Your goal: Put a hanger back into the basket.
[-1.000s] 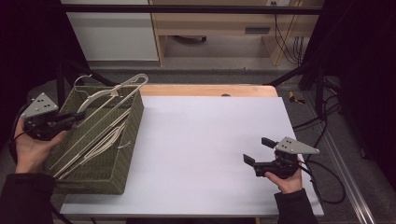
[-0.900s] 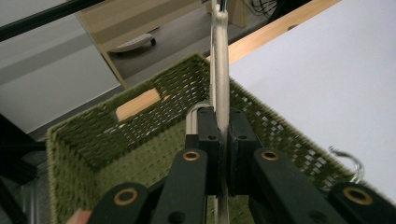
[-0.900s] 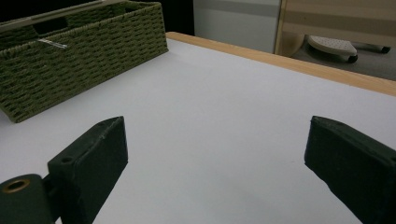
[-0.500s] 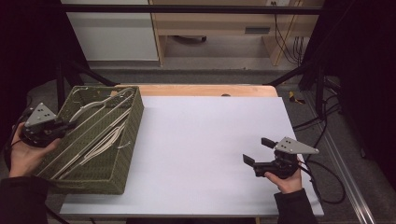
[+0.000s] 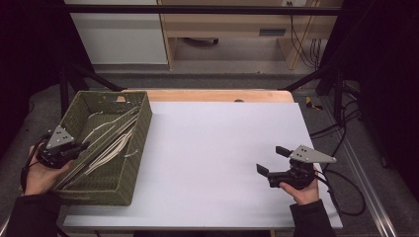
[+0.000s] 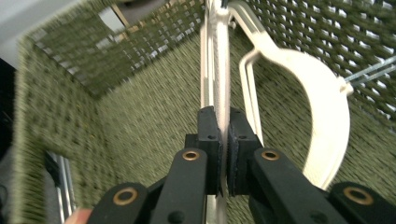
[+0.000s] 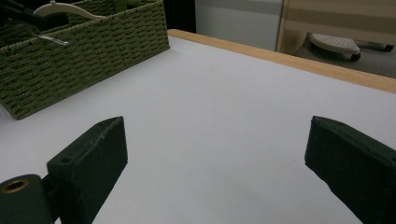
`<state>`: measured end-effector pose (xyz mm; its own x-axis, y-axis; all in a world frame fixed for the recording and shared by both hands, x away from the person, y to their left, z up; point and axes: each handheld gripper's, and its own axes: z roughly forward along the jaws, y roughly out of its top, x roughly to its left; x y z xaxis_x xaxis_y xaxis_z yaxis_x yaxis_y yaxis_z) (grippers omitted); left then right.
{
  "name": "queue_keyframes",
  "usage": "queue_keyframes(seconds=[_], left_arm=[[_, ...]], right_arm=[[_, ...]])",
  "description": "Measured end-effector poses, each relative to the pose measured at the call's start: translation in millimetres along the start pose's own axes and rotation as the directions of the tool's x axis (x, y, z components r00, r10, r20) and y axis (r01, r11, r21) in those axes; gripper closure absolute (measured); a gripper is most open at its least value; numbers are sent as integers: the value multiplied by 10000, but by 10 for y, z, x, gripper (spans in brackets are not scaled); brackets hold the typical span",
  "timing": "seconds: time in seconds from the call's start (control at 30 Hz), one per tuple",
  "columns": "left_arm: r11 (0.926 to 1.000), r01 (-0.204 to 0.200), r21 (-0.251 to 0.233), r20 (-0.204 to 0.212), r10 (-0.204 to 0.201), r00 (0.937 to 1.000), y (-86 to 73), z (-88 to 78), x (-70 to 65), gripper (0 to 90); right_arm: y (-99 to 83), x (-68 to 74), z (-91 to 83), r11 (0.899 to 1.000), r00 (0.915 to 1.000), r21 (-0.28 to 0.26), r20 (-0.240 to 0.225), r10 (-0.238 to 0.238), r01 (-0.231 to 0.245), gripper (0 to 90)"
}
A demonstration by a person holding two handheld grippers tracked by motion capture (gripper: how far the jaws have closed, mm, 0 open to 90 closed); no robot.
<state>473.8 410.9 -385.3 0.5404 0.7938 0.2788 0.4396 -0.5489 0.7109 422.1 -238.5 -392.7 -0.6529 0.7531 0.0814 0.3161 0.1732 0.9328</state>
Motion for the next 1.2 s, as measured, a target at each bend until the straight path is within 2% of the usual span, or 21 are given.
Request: queue_keyframes(seconds=[0.13, 0.23, 0.3, 0.4, 0.47, 0.53, 0.7, 0.77, 0.83, 0.9, 0.93, 1.0, 1.07, 1.17, 1.2], left_arm=[[9986, 36, 527, 802, -78, 9967, 11, 24, -54, 809], [9964, -218, 821, 1109, 126, 9937, 38, 50, -118, 786], [9970, -118, 763, 1320, 16, 9912, 45, 70, -155, 766], [9966, -241, 794, 1643, 108, 9864, 65, 81, -188, 718], [9958, -413, 822, 1677, 271, 9855, 88, 75, -209, 693], [9972, -398, 640, 1805, 276, 9832, 116, 55, -224, 671], [9976, -590, 352, 1810, 517, 9821, 222, -55, -262, 667], [9988, -479, -46, 1787, 480, 9827, 275, -128, -288, 654], [9976, -529, -442, 1745, 598, 9828, 321, -196, -291, 584], [9951, -128, -979, 1684, 292, 9853, 370, -258, -322, 514], [9907, 307, -1324, 1643, -86, 9864, 394, -275, -355, 469], [9804, 730, -1828, 1744, -408, 9838, 435, -325, -403, 396], [9637, 1288, -2341, 2044, -808, 9756, 470, -364, -472, 340], [9438, 1720, -2821, 2295, -1077, 9673, 511, -411, -618, 280], [9415, 1731, -2892, 2313, -1068, 9670, 519, -422, -654, 265]], right_arm=[[-2, 1, 4, 10000, 10000, 0, -6, -23, 23, 64], [-4, 2, 6, 10000, 10000, 66, -29, -42, 43, 64], [-4, 8, 10, 10000, 10000, 57, -3, 4, -4, 64], [-3, 6, 7, 10000, 10000, 36, -5, -3, 3, 64], [-3, 6, 7, 10000, 10000, 25, -5, -3, 3, 64], [-4, 7, 8, 10000, 10000, 40, -6, -10, 10, 64], [-4, 10, 10, 10000, 10000, 41, -29, 18, -18, 64], [-4, 9, 8, 10000, 10000, 29, -20, -9, 9, 64], [-3, 9, 6, 10000, 10000, 17, -23, -5, 5, 64], [-3, 9, 5, 10000, 10000, 12, -23, 6, -6, 62], [-3, 9, 5, 10000, 10000, -10, -32, 0, 0, 62], [-2, 12, -2, 10000, 10000, -20, -55, 20, -20, 59], [0, 12, -11, 10000, 10000, -67, -50, 33, -33, 56], [4, 11, -36, 9998, 10000, -188, -53, 45, -46, 54], [8, 11, -49, 9997, 10000, -253, -51, 62, -63, 53]])
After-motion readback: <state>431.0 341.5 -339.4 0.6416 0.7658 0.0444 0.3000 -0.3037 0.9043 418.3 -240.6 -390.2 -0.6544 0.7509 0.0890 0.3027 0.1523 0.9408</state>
